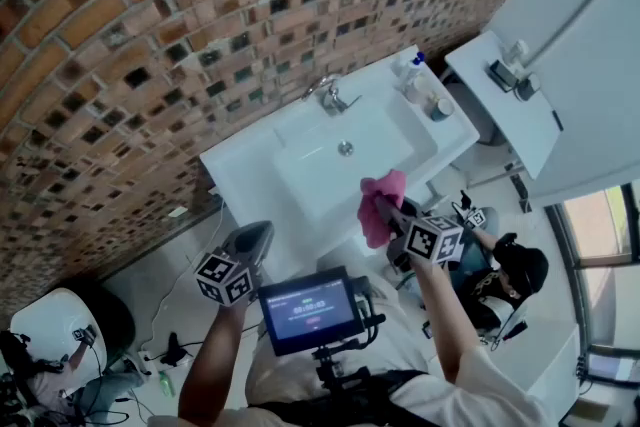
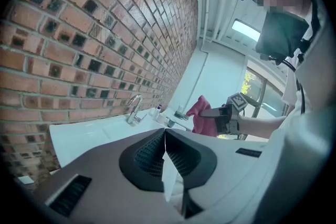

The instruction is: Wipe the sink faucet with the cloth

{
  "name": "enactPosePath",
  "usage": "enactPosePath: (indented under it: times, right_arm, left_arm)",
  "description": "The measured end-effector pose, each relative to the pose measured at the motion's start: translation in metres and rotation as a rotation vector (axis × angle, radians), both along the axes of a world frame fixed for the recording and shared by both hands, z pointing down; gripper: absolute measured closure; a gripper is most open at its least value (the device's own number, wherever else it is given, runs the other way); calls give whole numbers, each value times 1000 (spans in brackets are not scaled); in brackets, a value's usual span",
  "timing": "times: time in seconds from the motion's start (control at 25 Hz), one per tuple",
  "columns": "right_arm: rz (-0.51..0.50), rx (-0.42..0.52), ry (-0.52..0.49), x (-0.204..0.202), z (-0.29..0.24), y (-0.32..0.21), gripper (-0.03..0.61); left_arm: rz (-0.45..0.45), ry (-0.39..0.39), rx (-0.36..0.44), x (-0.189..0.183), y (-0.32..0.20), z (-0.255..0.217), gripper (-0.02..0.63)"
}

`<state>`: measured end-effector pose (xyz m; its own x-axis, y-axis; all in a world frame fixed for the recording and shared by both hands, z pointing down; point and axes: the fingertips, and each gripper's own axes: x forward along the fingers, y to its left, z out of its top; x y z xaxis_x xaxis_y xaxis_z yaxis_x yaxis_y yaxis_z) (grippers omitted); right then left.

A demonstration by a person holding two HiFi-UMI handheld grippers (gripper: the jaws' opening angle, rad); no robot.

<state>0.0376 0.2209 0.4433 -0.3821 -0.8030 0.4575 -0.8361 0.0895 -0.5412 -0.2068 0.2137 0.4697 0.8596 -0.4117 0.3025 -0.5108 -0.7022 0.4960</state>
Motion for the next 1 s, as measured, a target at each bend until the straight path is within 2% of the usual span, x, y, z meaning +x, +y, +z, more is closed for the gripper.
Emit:
enactPosePath:
  times: [0.16,0.44,0.76,1.0]
  right_arm:
    - [-47,-3,-32,13,32,-28,522]
    - [-110,-48,-65,45,68,-94,522]
    - [-172,-164,-55,73,152,-176,522]
    - [-228,-263,-10,81,224,-219,522]
  left_arm:
    - [6,-46,0,17,-24,12,609]
    - [-81,-80,-26,65,-71,16,609]
    - [-111,-121,-63,120,-133,33,609]
    - [-118,-187,-85,136,-160,58,609]
